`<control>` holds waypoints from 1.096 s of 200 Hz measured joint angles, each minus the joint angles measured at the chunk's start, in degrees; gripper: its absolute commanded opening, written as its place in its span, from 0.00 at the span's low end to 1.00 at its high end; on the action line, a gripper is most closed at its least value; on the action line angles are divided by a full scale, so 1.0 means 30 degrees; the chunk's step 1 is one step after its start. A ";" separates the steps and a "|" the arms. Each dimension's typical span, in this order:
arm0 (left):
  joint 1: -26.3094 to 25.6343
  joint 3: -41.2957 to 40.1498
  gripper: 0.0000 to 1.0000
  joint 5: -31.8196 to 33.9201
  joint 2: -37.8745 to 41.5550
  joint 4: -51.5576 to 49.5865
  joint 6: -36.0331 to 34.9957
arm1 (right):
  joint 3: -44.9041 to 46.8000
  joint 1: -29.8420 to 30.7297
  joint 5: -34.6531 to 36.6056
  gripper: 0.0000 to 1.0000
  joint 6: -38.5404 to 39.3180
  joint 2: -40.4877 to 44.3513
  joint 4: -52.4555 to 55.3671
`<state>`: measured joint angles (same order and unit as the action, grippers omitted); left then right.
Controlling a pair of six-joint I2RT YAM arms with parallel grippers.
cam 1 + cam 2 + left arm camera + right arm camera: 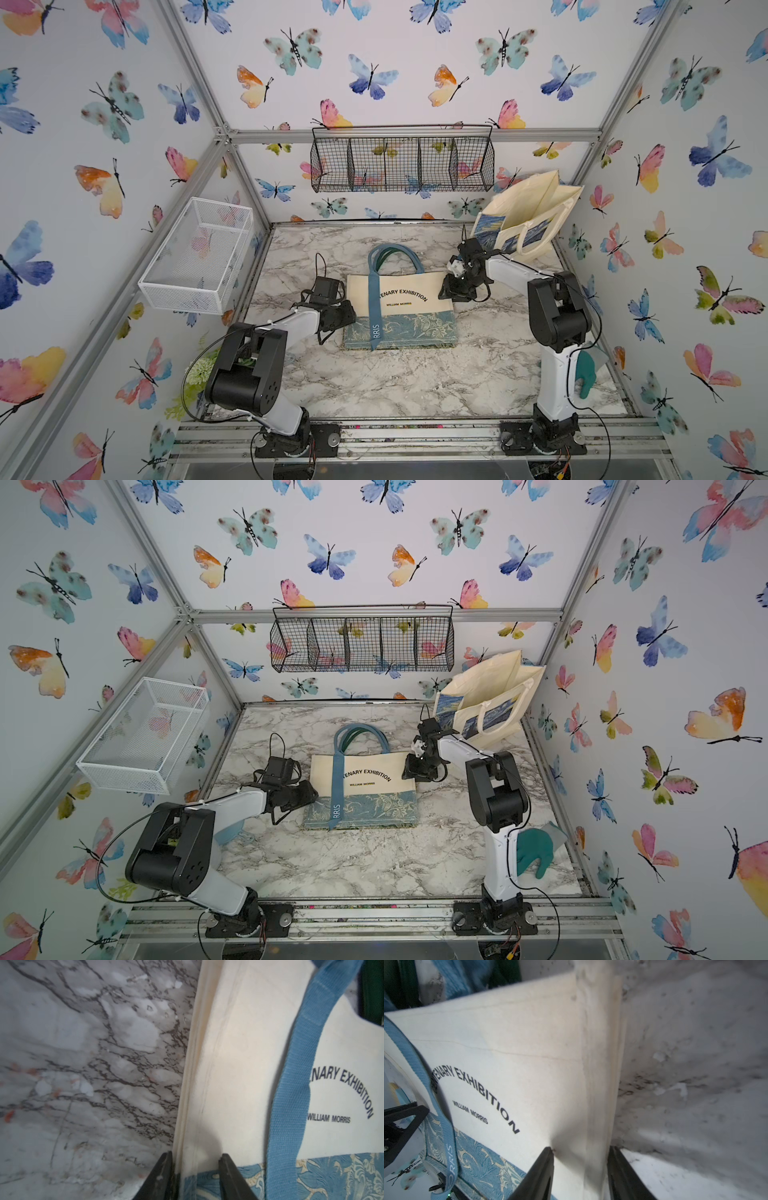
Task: Put away the canvas bag
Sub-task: Adjust the canvas bag at the center of the board.
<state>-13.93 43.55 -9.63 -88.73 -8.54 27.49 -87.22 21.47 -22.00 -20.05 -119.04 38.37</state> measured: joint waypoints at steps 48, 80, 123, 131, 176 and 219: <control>-0.0022 0.4044 0.52 0.1727 0.1654 -0.2900 -0.1326 | -0.2696 0.0022 0.1851 0.46 0.0743 0.1035 0.1778; 0.0000 0.4641 0.45 0.0918 0.2419 -0.3002 -0.1756 | -0.3009 0.0022 0.1574 0.28 0.0874 0.2200 0.1596; -0.0539 0.3781 0.04 -0.2142 0.1406 -0.1413 -0.0984 | -0.2674 0.0015 -0.2827 0.02 -0.1042 0.1931 -0.2069; -0.0787 0.3730 0.00 -0.2324 0.0976 -0.1158 -0.0918 | -0.2623 0.0044 -0.3759 0.02 -0.1719 0.1545 -0.3133; -0.1479 0.2339 0.00 -0.2841 0.0109 -0.0015 -0.0466 | -0.6368 0.0750 -0.5034 0.02 -0.3978 -0.3257 -0.5107; -0.1523 0.1384 0.00 -0.3082 -0.0896 0.0772 -0.0423 | -1.0375 0.1734 -0.3249 0.02 -0.4175 -0.6193 -0.5362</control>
<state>-18.50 47.70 -18.87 -91.42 -6.22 26.22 -118.34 26.68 -31.75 -32.58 -137.62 22.28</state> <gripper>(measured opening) 0.048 0.037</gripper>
